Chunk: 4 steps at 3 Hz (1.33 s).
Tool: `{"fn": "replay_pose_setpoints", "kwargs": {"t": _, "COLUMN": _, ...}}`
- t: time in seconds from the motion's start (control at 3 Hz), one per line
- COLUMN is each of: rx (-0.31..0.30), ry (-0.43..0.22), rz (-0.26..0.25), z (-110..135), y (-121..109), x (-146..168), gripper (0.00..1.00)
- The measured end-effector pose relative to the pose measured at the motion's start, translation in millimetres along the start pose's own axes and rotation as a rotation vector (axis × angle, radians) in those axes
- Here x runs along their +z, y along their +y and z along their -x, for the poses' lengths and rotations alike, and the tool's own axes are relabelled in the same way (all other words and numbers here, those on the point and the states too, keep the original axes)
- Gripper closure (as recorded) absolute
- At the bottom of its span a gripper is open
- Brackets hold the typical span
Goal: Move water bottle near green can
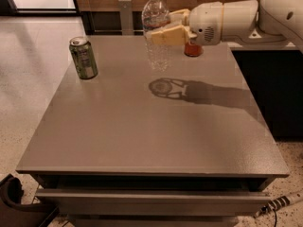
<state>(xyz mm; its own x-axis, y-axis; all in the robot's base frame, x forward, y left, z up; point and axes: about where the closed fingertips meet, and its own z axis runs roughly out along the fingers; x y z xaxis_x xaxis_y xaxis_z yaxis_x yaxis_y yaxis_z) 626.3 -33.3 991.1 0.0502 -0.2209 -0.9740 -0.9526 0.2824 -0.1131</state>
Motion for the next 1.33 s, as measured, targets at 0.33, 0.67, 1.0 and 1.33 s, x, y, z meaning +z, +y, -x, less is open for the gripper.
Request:
{"fn": "replay_pose_setpoints", "kwargs": {"t": 0.33, "rx": 0.061, "ry": -0.014, "rz": 0.019, "z": -1, "y": -3, "x": 68, "gripper": 1.00}}
{"fn": "replay_pose_setpoints", "kwargs": {"t": 0.67, "rx": 0.121, "ry": -0.043, "rz": 0.004, "z": -13, "y": -16, "x": 102, "gripper": 1.00}}
{"fn": "replay_pose_setpoints", "kwargs": {"t": 1.0, "rx": 0.152, "ry": -0.077, "rz": -0.009, "z": -27, "y": -20, "x": 128, "gripper": 1.00}}
{"fn": "replay_pose_setpoints", "kwargs": {"t": 1.33, "rx": 0.123, "ry": -0.124, "rz": -0.003, "z": -39, "y": -15, "x": 149, "gripper": 1.00}}
